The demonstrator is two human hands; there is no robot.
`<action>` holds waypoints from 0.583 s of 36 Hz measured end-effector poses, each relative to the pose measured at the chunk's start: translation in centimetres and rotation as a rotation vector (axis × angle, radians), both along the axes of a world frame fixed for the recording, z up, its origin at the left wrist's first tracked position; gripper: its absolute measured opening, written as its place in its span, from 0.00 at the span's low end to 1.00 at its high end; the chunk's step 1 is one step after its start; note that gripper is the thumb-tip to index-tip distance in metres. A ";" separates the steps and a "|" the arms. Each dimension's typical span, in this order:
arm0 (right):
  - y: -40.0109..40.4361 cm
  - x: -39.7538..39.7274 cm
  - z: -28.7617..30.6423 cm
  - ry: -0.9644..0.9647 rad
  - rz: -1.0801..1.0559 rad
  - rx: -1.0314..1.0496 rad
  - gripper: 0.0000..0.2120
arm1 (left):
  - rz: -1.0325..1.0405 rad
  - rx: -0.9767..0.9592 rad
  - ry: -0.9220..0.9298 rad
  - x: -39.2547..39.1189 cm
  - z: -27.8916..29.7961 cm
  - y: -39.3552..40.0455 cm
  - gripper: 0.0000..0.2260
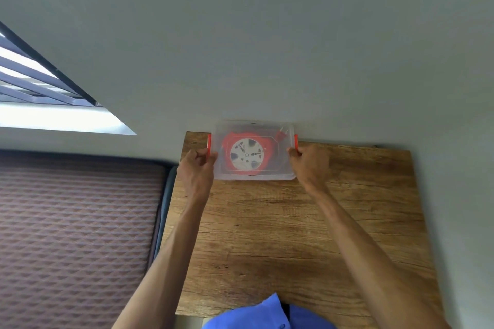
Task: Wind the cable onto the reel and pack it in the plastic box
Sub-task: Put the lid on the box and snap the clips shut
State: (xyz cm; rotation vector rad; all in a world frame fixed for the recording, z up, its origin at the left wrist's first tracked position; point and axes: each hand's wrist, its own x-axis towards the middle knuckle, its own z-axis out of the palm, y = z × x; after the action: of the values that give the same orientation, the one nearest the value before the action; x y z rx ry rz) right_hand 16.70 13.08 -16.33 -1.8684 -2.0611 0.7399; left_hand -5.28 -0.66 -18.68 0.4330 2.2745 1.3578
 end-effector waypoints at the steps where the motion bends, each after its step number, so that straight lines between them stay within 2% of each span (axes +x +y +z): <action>1: 0.0 0.1 0.0 0.011 -0.002 -0.003 0.20 | 0.002 0.030 -0.006 0.1 -0.1 -0.1 0.06; 6: -0.4 -0.2 0.3 -0.003 0.011 0.010 0.18 | -0.022 0.097 -0.070 0.3 0.1 -0.2 0.07; 14: -0.7 -0.2 0.8 -0.049 0.033 0.042 0.21 | -0.073 0.012 -0.120 -1.3 1.3 1.1 0.07; 19: -0.4 0.4 1.9 -0.088 0.065 0.011 0.21 | -0.130 -0.089 -0.033 -1.0 2.1 1.1 0.11; 21: 0.0 0.8 3.3 -0.093 0.073 0.079 0.20 | -0.136 -0.135 0.033 -1.1 3.3 1.4 0.12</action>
State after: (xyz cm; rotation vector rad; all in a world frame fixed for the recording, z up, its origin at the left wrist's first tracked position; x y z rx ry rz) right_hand 17.49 13.04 -13.08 -1.8257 -2.1926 0.5887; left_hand -6.41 0.69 -15.41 0.5571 2.3011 1.1313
